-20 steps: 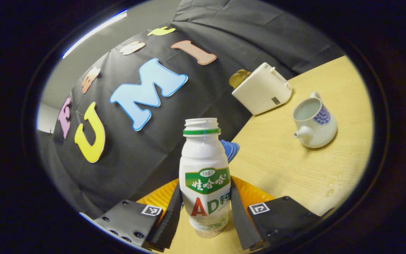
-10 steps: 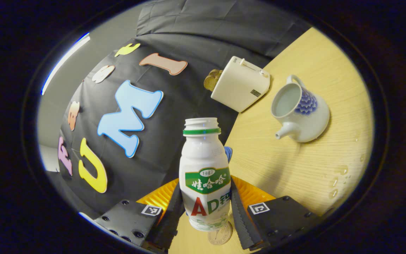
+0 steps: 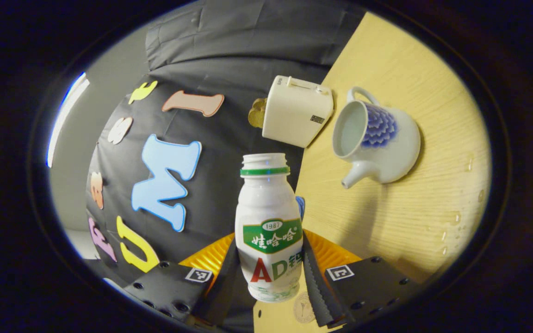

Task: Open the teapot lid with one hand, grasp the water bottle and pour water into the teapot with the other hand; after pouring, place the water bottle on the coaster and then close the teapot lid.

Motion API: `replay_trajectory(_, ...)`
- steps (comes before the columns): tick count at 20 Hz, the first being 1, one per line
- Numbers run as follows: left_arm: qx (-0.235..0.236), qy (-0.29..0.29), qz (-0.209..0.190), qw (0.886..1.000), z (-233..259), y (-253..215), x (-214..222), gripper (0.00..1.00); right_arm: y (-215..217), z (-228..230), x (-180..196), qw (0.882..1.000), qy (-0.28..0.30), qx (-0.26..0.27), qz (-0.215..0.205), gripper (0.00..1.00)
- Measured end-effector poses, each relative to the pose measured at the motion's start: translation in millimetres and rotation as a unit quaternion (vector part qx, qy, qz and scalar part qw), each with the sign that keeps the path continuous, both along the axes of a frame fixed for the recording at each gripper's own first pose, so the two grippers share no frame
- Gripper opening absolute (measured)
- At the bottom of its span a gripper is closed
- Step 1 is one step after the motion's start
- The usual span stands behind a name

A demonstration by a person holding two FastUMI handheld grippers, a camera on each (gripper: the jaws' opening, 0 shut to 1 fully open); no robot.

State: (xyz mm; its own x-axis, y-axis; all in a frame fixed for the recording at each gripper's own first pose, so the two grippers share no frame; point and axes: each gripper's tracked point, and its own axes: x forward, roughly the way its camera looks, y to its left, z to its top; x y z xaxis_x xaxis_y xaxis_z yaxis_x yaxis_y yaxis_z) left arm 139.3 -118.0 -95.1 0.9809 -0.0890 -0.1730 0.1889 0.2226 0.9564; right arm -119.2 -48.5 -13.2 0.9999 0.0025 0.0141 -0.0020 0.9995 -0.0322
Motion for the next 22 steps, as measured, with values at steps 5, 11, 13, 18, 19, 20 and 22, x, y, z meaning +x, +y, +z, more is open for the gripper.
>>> replay_trajectory(5, 0.031, -0.002, -0.016, 0.999, 1.5, -7.7, -4.7, 0.75, -0.5, 0.3, 0.2, 1.000, -0.004, -0.017, 0.001, 0.10)
replay_trajectory(11, 0.079, -0.017, -0.034, 0.996, 3.7, -16.8, -10.2, 0.80, -1.5, -0.1, 0.5, 1.000, -0.004, -0.013, 0.003, 0.10)
replay_trajectory(13, 0.089, -0.016, -0.037, 0.995, 3.5, -17.3, -10.2, 0.80, -2.5, 0.6, 0.6, 1.000, -0.004, -0.010, 0.002, 0.10)
replay_trajectory(18, 0.120, -0.015, -0.046, 0.992, 5.0, -17.6, -11.9, 0.80, -5.7, 2.2, 0.5, 1.000, -0.008, -0.008, -0.003, 0.10)
replay_trajectory(19, 0.119, -0.014, -0.047, 0.992, 3.7, -19.0, -12.2, 0.80, -7.6, 1.0, 0.8, 1.000, -0.004, -0.008, -0.007, 0.10)
replay_trajectory(20, 0.120, -0.012, -0.047, 0.992, 4.1, -19.4, -13.4, 0.75, -7.7, -0.9, 0.8, 1.000, -0.003, -0.007, -0.006, 0.10)
replay_trajectory(22, 0.129, -0.013, -0.048, 0.990, 5.6, -21.4, -15.6, 0.80, -6.5, -1.2, 0.4, 1.000, -0.001, -0.005, -0.005, 0.10)
